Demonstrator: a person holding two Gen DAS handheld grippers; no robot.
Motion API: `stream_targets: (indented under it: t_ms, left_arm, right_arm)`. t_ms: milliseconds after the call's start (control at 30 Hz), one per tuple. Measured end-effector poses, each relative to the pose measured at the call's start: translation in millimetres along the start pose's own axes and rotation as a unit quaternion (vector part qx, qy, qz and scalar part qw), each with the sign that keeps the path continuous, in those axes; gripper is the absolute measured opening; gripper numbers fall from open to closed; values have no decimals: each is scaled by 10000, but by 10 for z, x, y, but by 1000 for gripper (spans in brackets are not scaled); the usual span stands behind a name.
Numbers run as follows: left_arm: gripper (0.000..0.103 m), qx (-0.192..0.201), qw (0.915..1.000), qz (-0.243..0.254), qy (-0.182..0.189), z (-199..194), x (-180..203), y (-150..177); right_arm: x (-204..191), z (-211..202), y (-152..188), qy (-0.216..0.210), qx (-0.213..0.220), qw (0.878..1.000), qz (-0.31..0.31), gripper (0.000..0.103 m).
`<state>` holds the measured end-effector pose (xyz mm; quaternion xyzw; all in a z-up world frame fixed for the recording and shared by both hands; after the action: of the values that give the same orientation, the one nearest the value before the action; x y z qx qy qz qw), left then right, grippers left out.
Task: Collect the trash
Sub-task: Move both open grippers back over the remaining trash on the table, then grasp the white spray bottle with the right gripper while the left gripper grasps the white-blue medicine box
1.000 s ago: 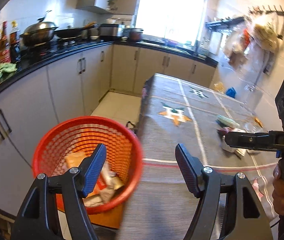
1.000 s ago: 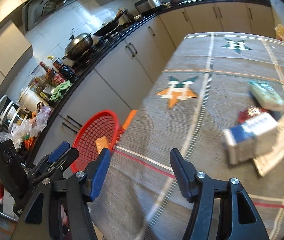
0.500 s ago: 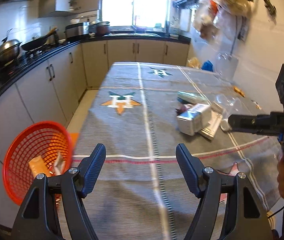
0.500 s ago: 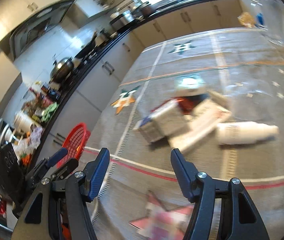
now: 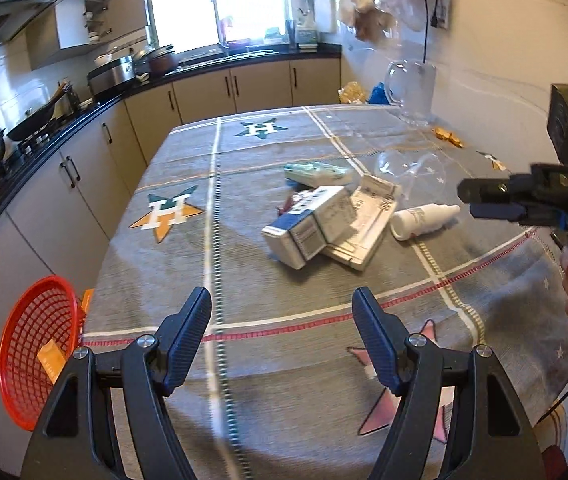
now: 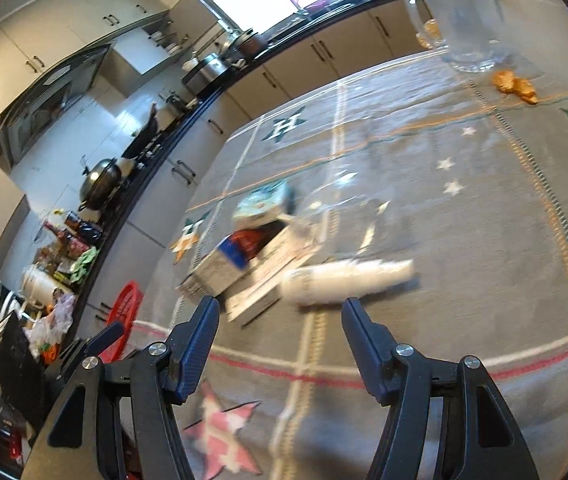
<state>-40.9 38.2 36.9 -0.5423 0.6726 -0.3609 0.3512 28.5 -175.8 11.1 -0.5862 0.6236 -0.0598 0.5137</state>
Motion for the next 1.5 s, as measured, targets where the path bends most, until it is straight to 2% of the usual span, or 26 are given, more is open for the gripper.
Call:
stream_targets:
  t_ms: [200, 500, 633, 767, 867, 967, 1133, 1333, 1400, 1467, 1500]
  left_arm:
    - [72, -71, 9999, 136, 18, 79, 91, -2]
    - [72, -143, 9999, 6, -95, 159, -39, -3]
    - [72, -111, 9999, -34, -85, 172, -87, -15]
    - [72, -70, 9999, -92, -68, 190, -180, -49]
    - [72, -70, 9999, -103, -70, 224, -248, -70]
    - [75, -60, 9999, -101, 7, 275, -285, -104]
    - [80, -137, 9998, 46, 126, 413, -261, -156]
    - [81, -238, 9986, 411, 211, 589, -132, -195]
    - [81, -286, 9980, 508, 231, 654, -103, -202]
    - [81, -322, 9974, 601, 212, 733, -77, -213]
    - [81, -346, 9972, 622, 221, 766, -69, -218]
  right_arm:
    - [327, 158, -251, 319, 19, 9995, 24, 68]
    - [569, 471, -290, 260, -252, 9991, 209, 68]
    - [465, 501, -179, 32, -469, 9988, 103, 70]
    - [237, 437, 50, -380, -834, 9956, -192, 70]
    - [-8, 385, 313, -708, -1222, 9882, -589, 70]
    - [-292, 293, 547, -919, -1453, 9760, -1340, 70]
    - [-444, 243, 507, -440, -985, 9680, -2265, 70]
    - [-499, 453, 598, -517, -1197, 9654, -2258, 70]
    - [-544, 518, 650, -487, -1214, 9633, -2343, 66]
    - [-550, 555, 678, -404, -1251, 9605, -2451, 49]
    - [-543, 557, 677, -385, -1239, 9599, -2484, 47]
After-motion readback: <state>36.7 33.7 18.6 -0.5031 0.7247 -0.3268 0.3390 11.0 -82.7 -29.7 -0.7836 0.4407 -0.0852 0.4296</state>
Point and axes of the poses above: each gripper's, at about its wrist camera, not at the fingertips, and z roughly the way its jaws point, x to its right, y to its underside, the point moved 4 cm from there along z, roughly the way its jaws point, and after that the axes turned 15 degrees about x, right-handed, at the moved point
